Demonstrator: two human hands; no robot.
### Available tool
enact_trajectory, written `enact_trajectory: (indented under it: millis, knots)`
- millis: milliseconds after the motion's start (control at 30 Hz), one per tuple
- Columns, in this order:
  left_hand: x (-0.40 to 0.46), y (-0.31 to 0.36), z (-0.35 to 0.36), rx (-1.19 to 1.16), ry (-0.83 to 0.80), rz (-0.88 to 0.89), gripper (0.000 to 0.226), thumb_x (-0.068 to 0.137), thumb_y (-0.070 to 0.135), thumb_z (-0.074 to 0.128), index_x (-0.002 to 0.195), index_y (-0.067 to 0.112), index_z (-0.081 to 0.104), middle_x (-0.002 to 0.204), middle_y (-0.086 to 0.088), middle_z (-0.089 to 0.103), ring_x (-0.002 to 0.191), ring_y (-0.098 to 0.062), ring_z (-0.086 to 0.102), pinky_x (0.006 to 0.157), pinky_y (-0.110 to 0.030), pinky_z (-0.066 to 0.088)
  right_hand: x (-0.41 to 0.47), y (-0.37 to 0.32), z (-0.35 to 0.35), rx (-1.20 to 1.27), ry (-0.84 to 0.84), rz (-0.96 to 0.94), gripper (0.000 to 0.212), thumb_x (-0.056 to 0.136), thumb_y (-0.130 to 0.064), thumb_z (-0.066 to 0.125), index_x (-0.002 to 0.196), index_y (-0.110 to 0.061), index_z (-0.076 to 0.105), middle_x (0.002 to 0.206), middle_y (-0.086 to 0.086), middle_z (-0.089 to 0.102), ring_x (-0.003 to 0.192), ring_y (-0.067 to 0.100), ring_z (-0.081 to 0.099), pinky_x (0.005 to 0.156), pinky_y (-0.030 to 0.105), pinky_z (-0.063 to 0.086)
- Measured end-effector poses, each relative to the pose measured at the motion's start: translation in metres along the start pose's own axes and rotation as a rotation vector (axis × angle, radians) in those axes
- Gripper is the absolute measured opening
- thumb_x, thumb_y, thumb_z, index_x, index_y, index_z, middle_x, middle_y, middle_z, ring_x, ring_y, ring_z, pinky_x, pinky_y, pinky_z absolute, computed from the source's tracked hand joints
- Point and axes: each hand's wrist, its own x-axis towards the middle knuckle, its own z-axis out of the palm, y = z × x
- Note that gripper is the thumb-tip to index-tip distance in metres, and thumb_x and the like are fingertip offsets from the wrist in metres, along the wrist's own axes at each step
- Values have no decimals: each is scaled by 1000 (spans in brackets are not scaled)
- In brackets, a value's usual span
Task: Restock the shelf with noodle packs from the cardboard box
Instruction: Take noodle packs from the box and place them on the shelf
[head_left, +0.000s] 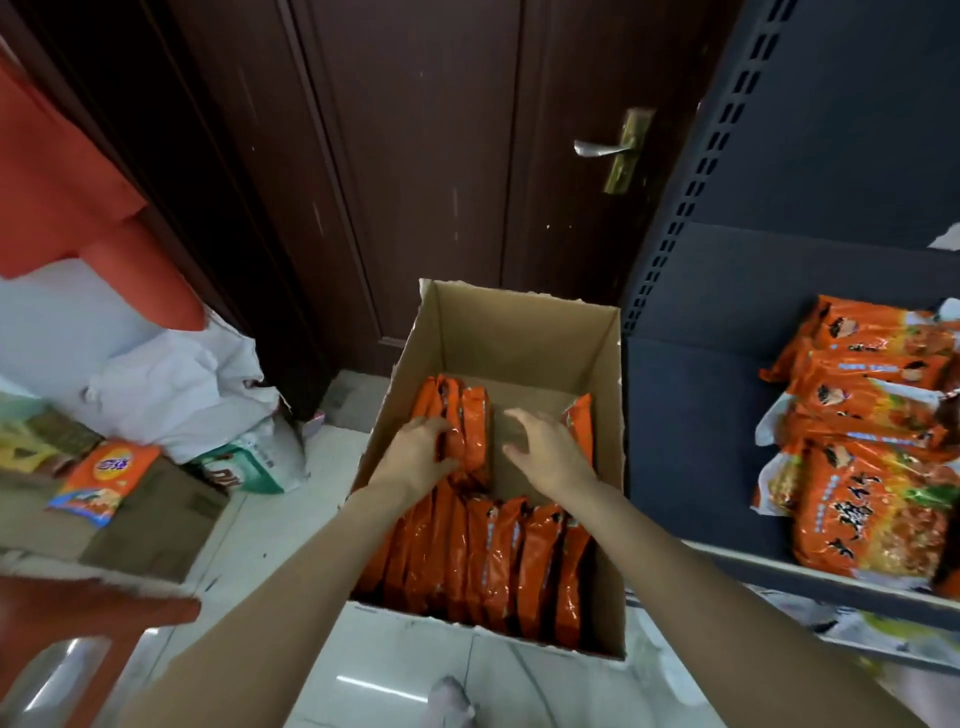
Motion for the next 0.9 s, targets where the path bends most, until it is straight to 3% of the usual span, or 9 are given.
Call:
enact_trajectory:
  millis: [133, 267, 500, 567, 667, 800, 900]
  knots:
    - [7, -14, 19, 49, -100, -39, 56, 79, 28, 73, 129, 20, 50, 134, -6, 43, 129, -25, 37, 106, -35, 32, 12, 0, 37, -2, -81, 76, 53, 87, -20, 63, 137, -21, 44, 130, 6, 56, 122, 23, 51, 104, 36, 41]
    - [9, -20, 28, 117, -59, -14, 51, 78, 31, 72, 124, 19, 53, 133, -6, 46, 128, -25, 36, 105, -36, 34, 21, 2, 56, 9, -139, 111, 56, 83, -15, 67, 134, -24, 46, 114, 6, 65, 107, 23, 61, 95, 36, 47]
    - [17, -23, 33, 230, 3, 67, 19, 90, 26, 58, 106, 18, 63, 116, -6, 59, 114, -24, 48, 95, -36, 41, 27, -1, 68, -38, -32, 135, 16, 90, -12, 56, 102, -22, 59, 90, -1, 64, 91, 21, 63, 71, 26, 45]
    - [19, -22, 32, 231, 22, 100, 13, 92, 22, 54, 99, 18, 64, 111, -6, 60, 110, -25, 50, 92, -36, 42, 28, 0, 65, -61, 30, 147, 14, 91, -10, 52, 93, -21, 60, 86, -2, 65, 88, 22, 64, 68, 26, 44]
    - [23, -18, 27, 50, 106, 134, 10, 93, 14, 51, 93, 11, 61, 102, -11, 59, 96, -26, 58, 88, -36, 47, 30, 4, 53, -13, 125, 143, 10, 92, -11, 53, 94, -19, 59, 88, 1, 67, 85, 21, 64, 70, 31, 50]
    - [23, -9, 4, -176, 165, 136, 14, 97, 8, 42, 89, 16, 50, 76, 2, 55, 65, -9, 56, 61, -19, 44, 29, 4, 24, 68, 220, 59, 6, 91, -14, 57, 91, -19, 55, 85, 0, 66, 77, 17, 65, 72, 38, 54]
    - [25, -2, -18, -259, 265, 119, 16, 98, 11, 40, 85, 16, 48, 68, 5, 52, 60, -6, 53, 52, -13, 40, 23, -3, 1, 89, 275, 30, 4, 93, -19, 55, 90, -20, 53, 83, -1, 66, 75, 15, 66, 69, 36, 55]
